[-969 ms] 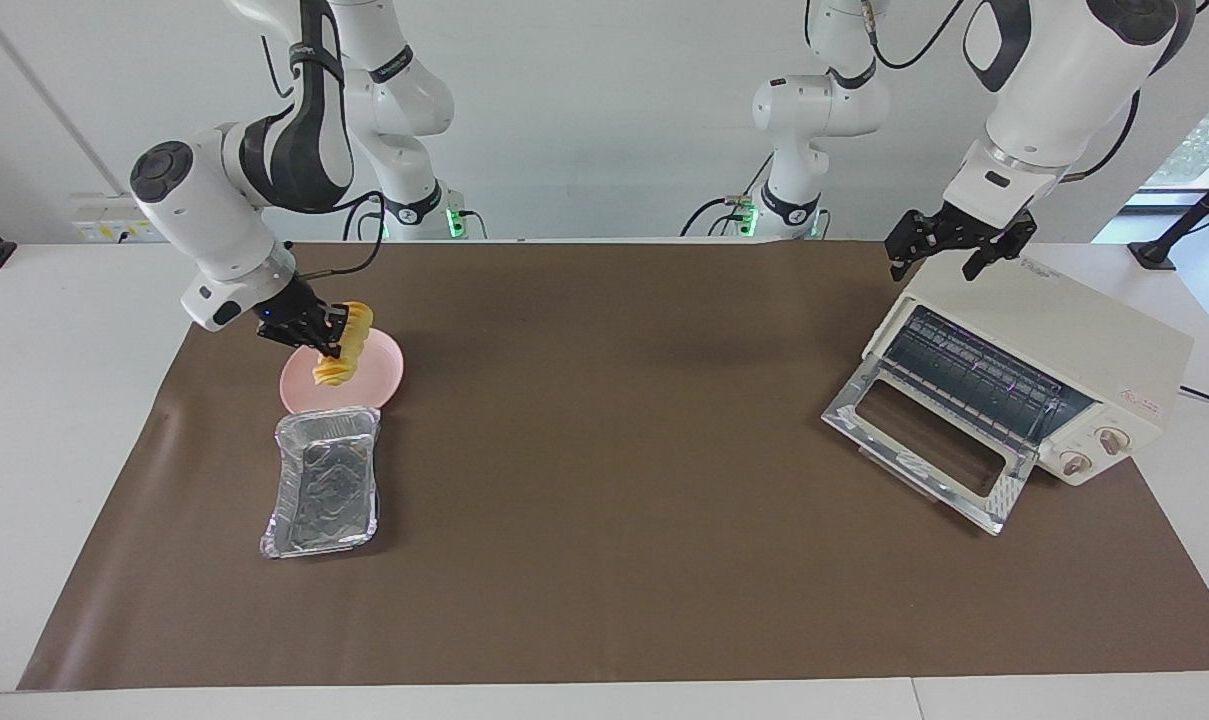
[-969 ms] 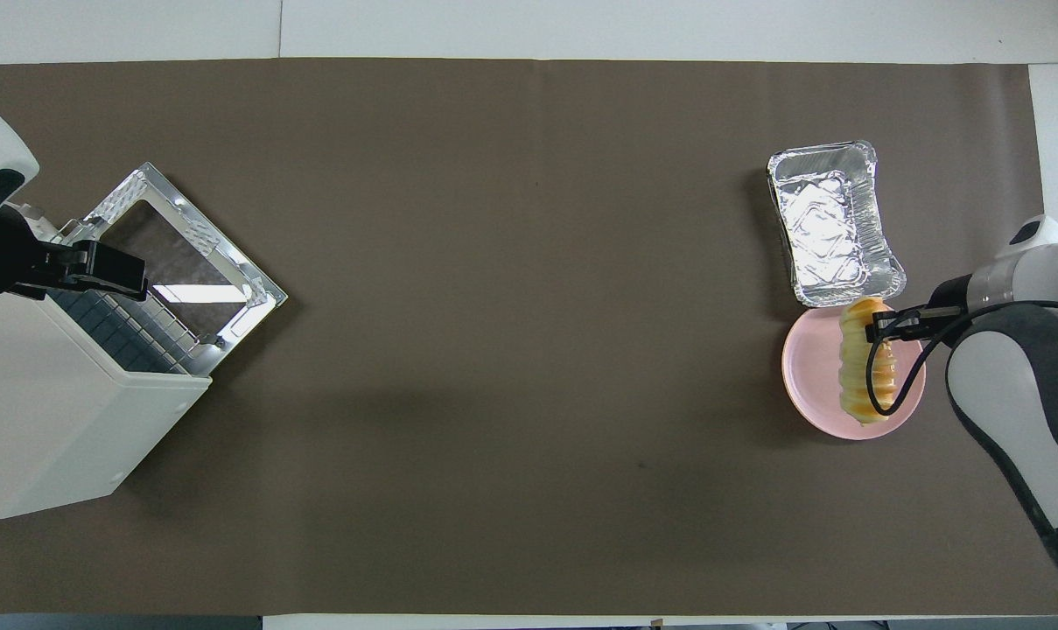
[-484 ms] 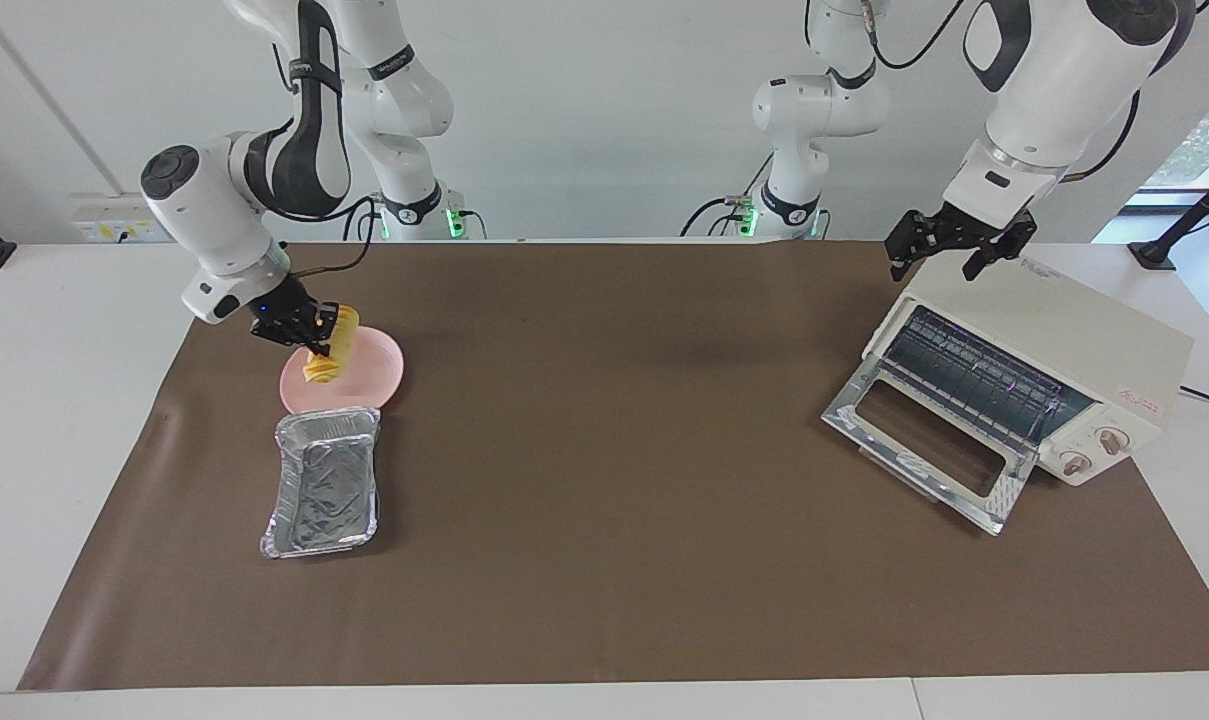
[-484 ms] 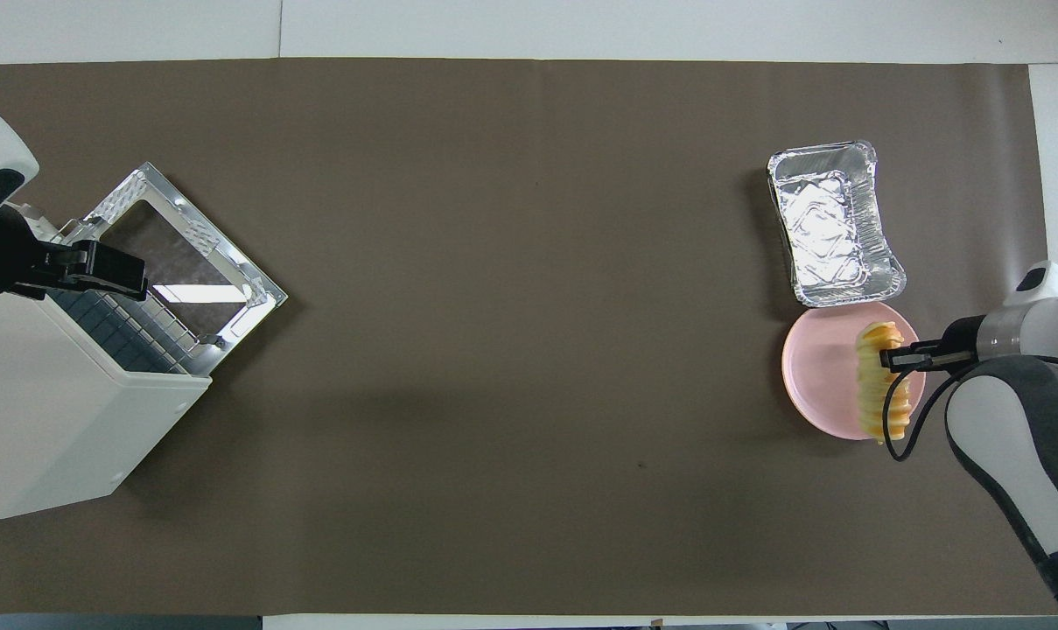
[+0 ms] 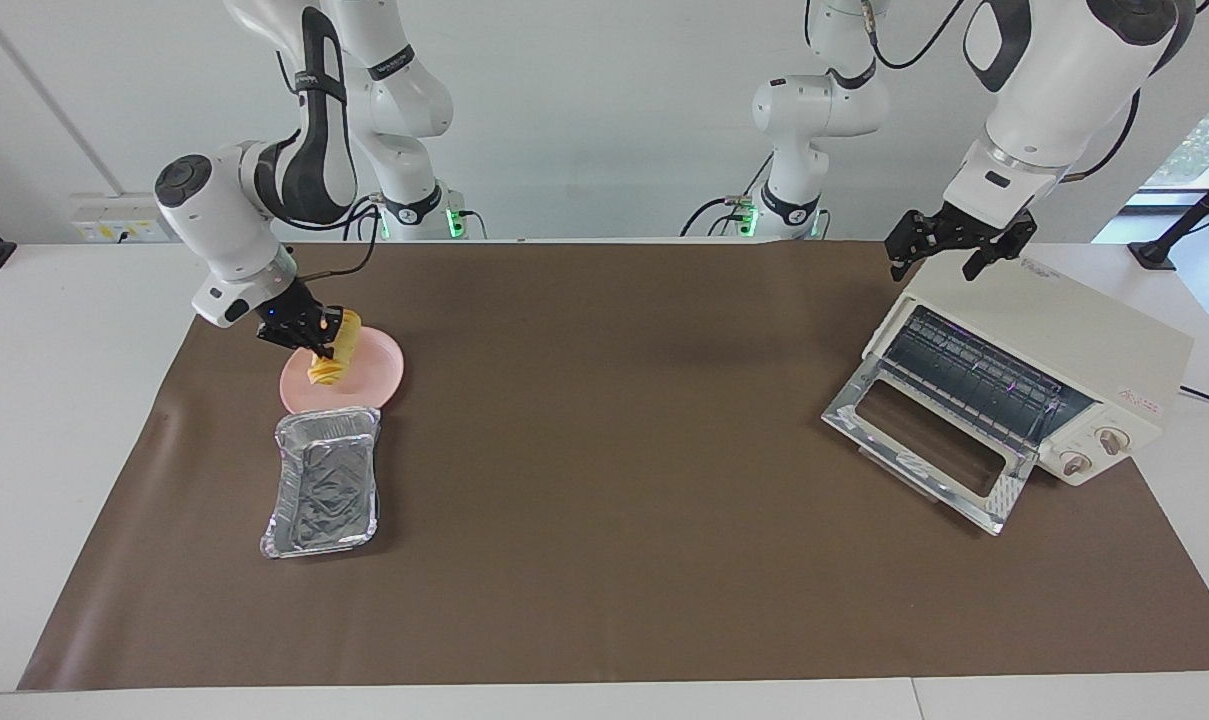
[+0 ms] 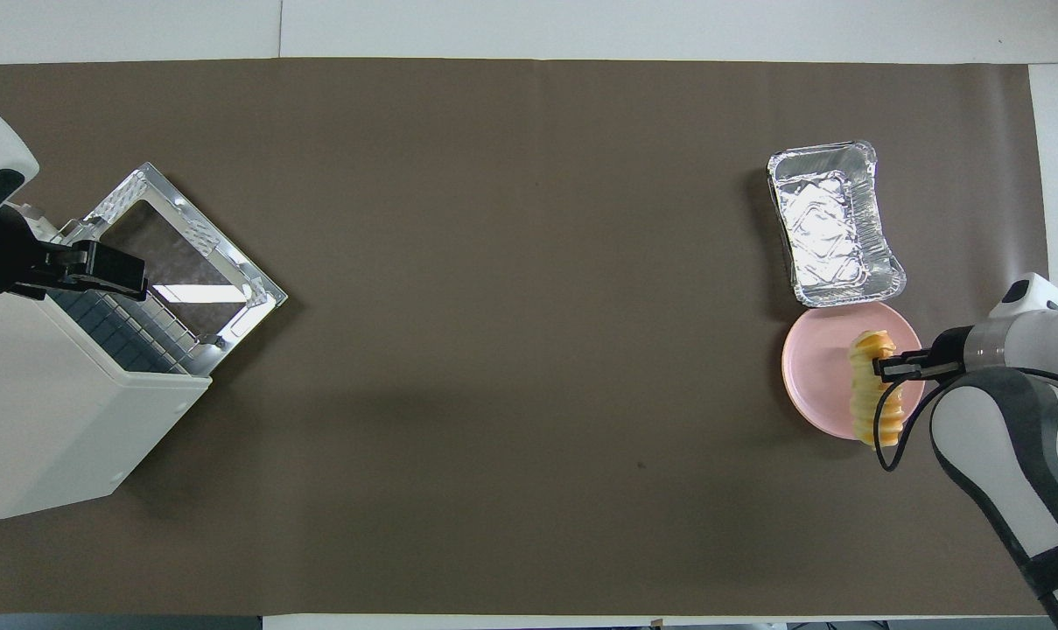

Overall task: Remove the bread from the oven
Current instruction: 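Lower the bread onto the pink plate with the right gripper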

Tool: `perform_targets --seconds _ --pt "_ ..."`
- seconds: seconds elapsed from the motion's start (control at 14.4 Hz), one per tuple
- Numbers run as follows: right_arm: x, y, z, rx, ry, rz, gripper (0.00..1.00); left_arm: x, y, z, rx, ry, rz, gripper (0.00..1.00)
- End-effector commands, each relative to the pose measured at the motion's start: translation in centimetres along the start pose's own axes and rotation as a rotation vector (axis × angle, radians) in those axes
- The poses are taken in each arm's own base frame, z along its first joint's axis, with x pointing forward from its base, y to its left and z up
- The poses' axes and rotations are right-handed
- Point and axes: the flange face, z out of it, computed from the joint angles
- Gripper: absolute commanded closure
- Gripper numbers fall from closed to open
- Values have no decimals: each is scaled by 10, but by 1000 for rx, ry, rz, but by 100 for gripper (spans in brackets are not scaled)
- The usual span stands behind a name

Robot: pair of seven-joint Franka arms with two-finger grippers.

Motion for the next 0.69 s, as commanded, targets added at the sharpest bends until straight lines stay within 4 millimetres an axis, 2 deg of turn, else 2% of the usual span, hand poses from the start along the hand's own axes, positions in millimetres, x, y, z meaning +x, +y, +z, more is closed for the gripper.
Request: perform_targets --seconds 0.0,0.28,0.62 --pt "-6 0 7 -16 6 -39 100 -2 -5 -4 -8 7 1 0" --pt "-6 -2 16 -15 0 -43 100 -2 -5 -4 -8 7 1 0" --pt "5 -2 29 -33 36 -46 100 -2 -5 -4 -8 7 1 0"
